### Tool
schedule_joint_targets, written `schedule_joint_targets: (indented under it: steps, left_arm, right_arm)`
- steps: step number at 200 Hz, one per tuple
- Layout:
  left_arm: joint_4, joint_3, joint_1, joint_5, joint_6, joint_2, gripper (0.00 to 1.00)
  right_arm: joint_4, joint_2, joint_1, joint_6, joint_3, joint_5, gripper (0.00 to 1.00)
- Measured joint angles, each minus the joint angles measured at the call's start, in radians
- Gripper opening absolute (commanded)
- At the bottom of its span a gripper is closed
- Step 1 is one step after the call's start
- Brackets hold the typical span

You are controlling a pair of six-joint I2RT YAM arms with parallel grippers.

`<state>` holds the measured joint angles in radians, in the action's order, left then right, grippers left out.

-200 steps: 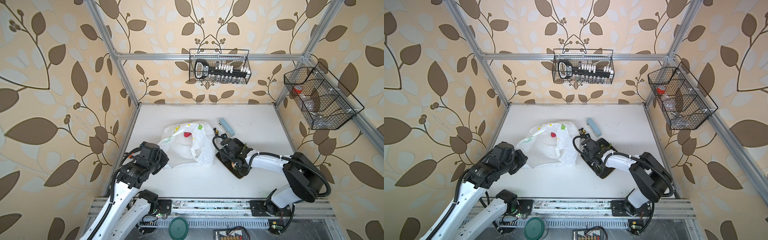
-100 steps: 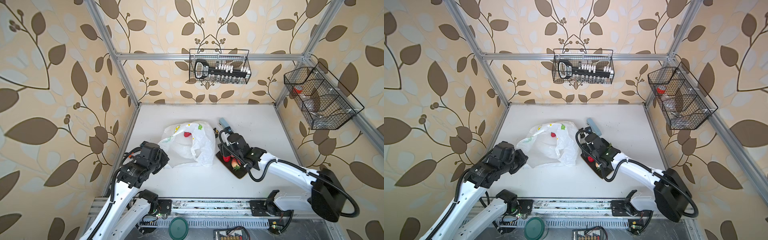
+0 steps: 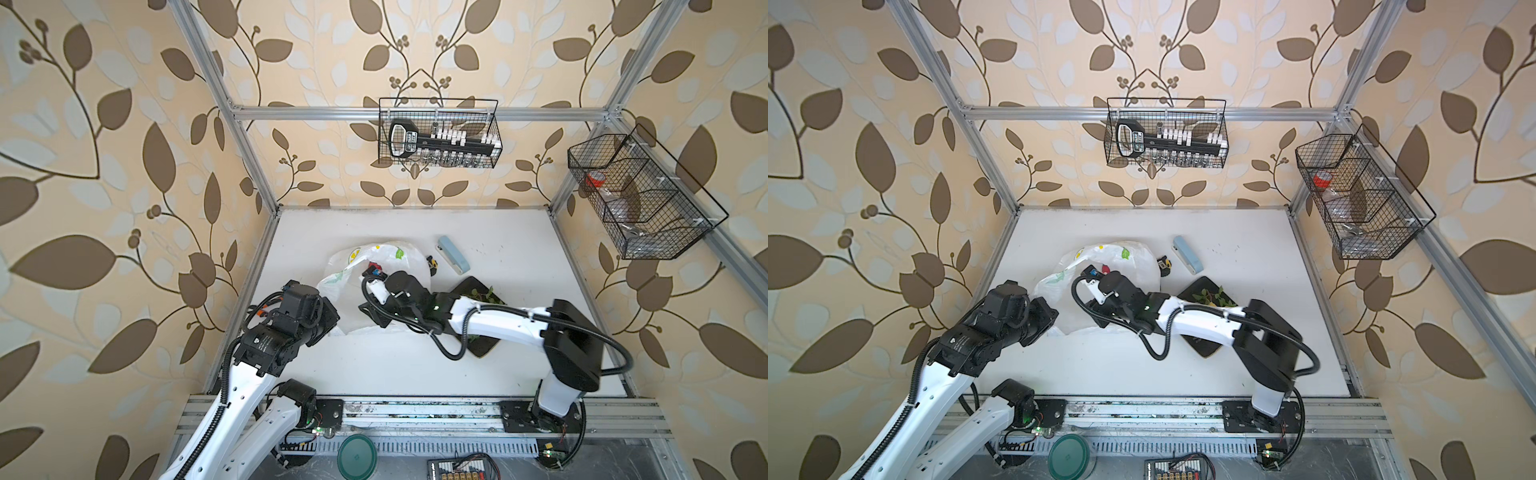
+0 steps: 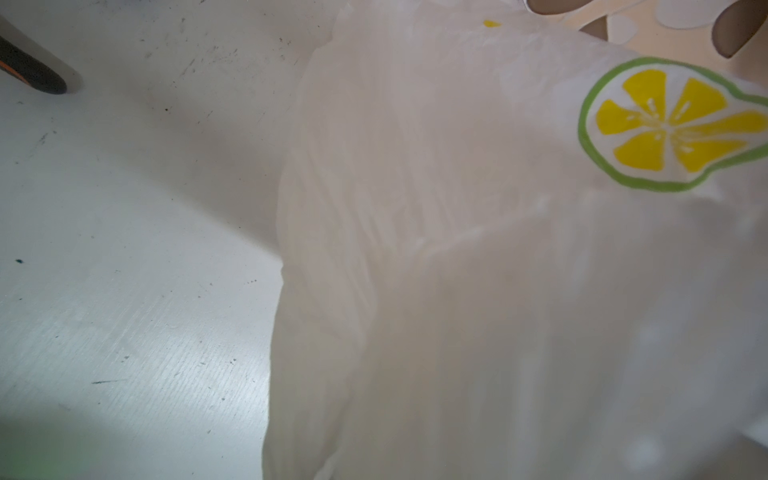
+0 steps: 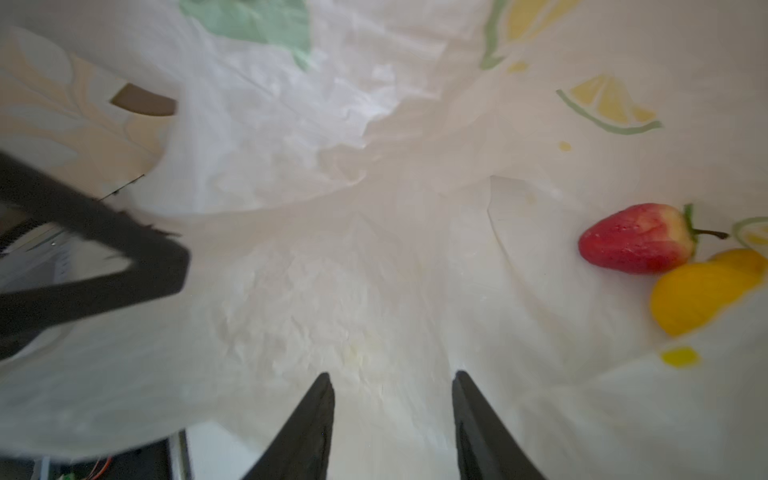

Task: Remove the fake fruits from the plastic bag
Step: 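Release the pear and reach the right gripper back into the bag, then grasp the red-yellow fruit with green leaves and stem in the bag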

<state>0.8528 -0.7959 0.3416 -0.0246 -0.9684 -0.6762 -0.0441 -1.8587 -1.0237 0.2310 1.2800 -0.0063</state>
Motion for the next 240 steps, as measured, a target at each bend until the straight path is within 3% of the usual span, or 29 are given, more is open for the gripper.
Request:
schedule_joint_targets:
  steps: [53,107,180,240]
  left_arm:
    - [-0.011,-0.007,0.0,0.0,0.011,-0.003,0.0]
    - [-0.01,-0.014,0.0,-0.03,0.027,-0.004,0.0]
    - [0.012,-0.014,0.0,-0.158,0.061,0.001,0.0]
    - [0.026,-0.014,0.0,-0.231,0.104,-0.02,0.0]
  right_arm:
    - [0.033,-0.28,0.037,0.133,0.221,0.058,0.49]
    - [0.058,-0.365,0.127,0.311,0.377,0.25,0.59]
    - [0.109,-0.526,0.141,0.512,0.551,0.47,0.67]
    - [0.145,-0.645,0.186,0.555,0.66,0.522,0.68]
